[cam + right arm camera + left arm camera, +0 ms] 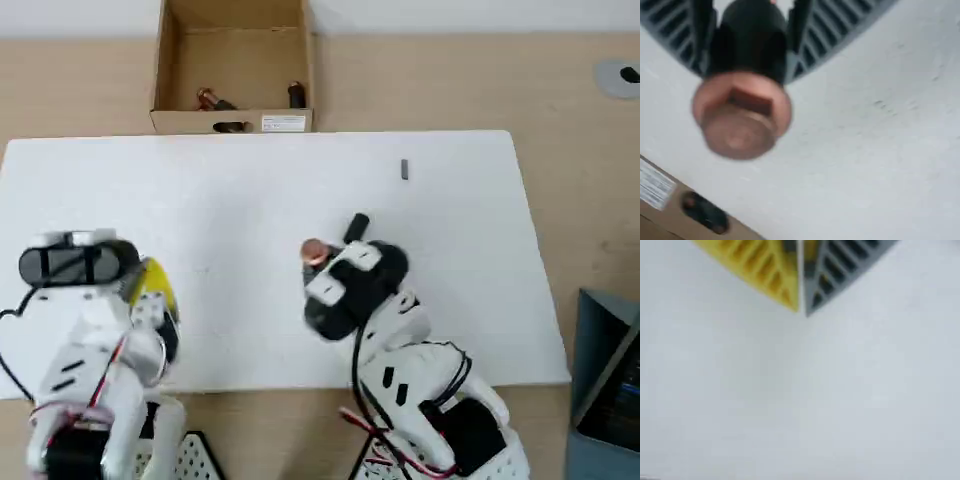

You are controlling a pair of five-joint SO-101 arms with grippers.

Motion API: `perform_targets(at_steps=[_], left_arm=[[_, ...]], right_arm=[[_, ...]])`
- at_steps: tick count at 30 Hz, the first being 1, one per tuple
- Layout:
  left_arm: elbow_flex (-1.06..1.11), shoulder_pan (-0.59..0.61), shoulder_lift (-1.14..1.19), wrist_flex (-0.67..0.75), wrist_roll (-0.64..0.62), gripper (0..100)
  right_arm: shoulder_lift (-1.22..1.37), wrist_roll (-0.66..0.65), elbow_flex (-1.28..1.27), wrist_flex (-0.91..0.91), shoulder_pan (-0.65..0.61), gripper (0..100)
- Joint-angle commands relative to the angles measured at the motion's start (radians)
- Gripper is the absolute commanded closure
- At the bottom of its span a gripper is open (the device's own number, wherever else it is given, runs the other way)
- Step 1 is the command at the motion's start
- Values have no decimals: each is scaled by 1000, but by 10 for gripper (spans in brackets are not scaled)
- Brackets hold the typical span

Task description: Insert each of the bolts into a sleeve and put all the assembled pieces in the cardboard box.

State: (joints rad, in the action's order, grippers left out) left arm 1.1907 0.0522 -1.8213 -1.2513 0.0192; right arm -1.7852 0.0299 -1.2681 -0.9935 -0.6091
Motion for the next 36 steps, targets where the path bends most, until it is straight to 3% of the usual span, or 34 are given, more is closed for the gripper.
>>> perform_targets(at_steps=[1, 8, 18, 28, 36], left_arm=[[130, 135, -4, 117, 9, 998], [364, 192, -4, 288, 3, 998], [502, 189, -4, 334, 3, 996], [502, 193, -4, 339, 8, 996], [500, 193, -4, 338, 3, 996]], right_arm=[[4, 63, 51, 23, 93, 990], [331, 218, 306, 23, 159, 990], [1032, 216, 819, 97, 160, 990], [1616, -3, 1198, 427, 160, 990], [2058, -141, 1570, 585, 160, 990]])
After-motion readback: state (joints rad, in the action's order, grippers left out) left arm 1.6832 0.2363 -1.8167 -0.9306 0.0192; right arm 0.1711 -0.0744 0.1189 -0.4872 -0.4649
